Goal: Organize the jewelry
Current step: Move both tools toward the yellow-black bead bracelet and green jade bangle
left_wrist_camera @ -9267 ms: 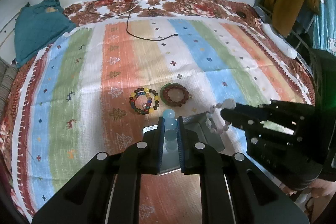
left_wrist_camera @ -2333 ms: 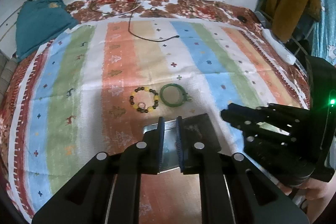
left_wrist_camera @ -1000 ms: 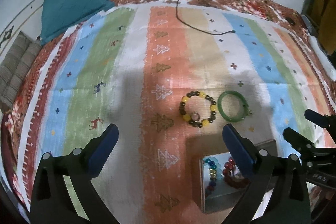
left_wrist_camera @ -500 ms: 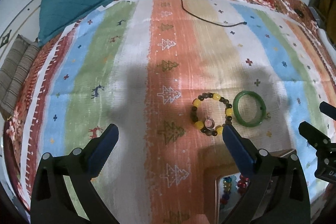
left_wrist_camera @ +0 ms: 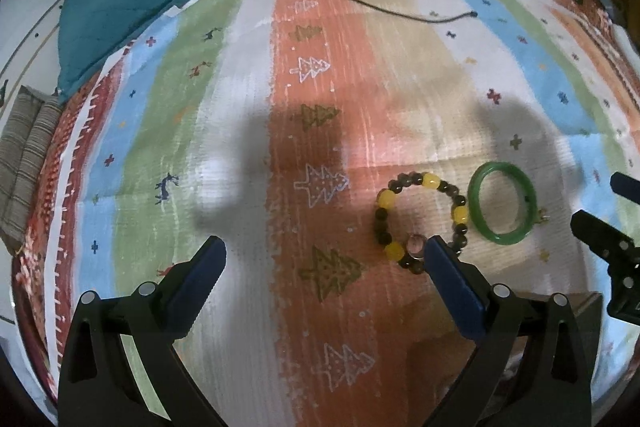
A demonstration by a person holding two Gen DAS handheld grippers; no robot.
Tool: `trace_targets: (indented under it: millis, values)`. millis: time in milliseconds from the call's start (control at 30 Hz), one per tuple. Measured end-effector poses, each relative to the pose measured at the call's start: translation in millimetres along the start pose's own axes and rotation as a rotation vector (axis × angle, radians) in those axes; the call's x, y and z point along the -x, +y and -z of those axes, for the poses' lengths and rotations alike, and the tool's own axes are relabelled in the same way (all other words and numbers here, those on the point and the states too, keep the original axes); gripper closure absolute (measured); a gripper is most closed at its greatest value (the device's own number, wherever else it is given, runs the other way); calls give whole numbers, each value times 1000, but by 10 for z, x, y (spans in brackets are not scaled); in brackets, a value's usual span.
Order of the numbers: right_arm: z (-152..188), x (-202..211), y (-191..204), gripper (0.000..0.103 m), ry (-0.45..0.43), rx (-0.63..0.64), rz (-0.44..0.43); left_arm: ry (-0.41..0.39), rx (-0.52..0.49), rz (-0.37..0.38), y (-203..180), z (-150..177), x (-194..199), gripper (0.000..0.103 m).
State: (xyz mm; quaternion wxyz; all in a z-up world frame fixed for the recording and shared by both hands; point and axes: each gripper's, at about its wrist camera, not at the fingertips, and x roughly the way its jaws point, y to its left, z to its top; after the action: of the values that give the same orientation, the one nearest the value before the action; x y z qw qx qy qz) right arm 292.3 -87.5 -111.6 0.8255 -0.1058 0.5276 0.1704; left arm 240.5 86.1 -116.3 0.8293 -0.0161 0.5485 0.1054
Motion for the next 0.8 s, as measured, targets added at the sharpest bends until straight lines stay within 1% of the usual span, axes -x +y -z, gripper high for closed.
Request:
trace_targets:
  millis: [267, 467, 633, 800]
  values:
    - [-47, -205, -18, 13, 42, -1, 4, 48, 12, 52, 0, -28, -214, 6]
    - [-82, -350, -15, 13, 64, -11, 3, 68, -23, 53, -79, -74, -317, 6]
    - [-119, -446, 18, 13, 78, 4, 6, 85, -3, 64, -61, -112, -424, 6]
    - [-156, -550, 15, 13, 83, -1, 15, 84, -1, 64, -65, -155, -513, 7]
